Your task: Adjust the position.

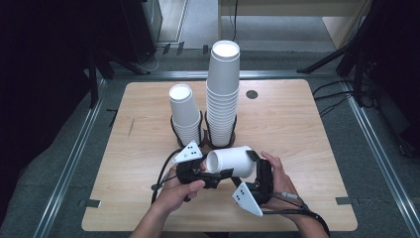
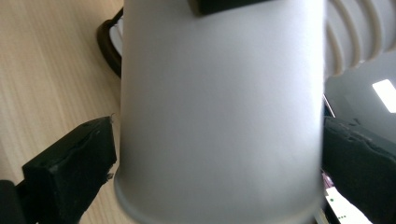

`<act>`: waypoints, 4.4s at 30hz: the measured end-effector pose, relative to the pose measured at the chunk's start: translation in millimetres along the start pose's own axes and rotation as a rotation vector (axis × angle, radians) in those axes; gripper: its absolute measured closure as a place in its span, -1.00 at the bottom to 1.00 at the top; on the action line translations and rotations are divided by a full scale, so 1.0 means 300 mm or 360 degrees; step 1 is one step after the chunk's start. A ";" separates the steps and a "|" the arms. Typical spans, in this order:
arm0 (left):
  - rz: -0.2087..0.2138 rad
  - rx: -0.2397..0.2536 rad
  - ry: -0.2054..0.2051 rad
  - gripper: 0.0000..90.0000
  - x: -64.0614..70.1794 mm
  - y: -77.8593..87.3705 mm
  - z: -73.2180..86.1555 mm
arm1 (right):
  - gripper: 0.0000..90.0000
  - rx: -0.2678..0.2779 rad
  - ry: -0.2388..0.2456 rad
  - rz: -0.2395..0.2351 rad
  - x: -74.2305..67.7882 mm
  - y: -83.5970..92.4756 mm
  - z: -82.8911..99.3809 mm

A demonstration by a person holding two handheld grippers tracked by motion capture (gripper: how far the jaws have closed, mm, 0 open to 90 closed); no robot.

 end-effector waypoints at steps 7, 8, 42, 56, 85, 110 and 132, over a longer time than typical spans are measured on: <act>-0.0030 0.0144 0.0058 -0.48 -0.026 0.017 -0.035 | -1.00 0.0052 -0.0220 0.0005 0.045 0.044 -0.012; -0.0043 0.0161 0.0058 -0.48 -0.029 0.019 -0.039 | -1.00 0.0058 -0.0268 0.0002 0.047 0.050 -0.010; -0.0145 0.0483 0.0039 -0.48 -0.013 0.031 -0.085 | -0.90 0.0497 -0.2122 -0.0228 0.166 0.119 -0.047; -0.0196 0.0529 -0.0005 -0.48 -0.008 0.030 -0.085 | -1.00 0.0471 -0.2770 -0.0137 0.168 0.104 -0.037; -0.0217 0.0531 -0.0066 -0.48 0.025 -0.003 -0.061 | -1.00 0.0610 -0.3764 -0.0372 0.152 0.004 -0.090; -0.0092 0.0376 0.0038 -0.78 0.036 -0.014 -0.032 | -0.72 0.0781 -0.3661 -0.0269 0.174 -0.018 -0.067; -0.0232 0.0337 0.0064 -1.00 -0.068 0.039 -0.012 | -0.71 0.0489 -0.2529 0.0340 0.303 0.003 0.021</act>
Point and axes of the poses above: each handheld gripper's, and its own axes: y roughly backward along the jaws, z roughly out of its underside, x roughly to its right, the point moved 9 cm from there along -y, roughly forward along the jaws, and after that the axes turned 9 degrees about -z, right-handed, at the moved point
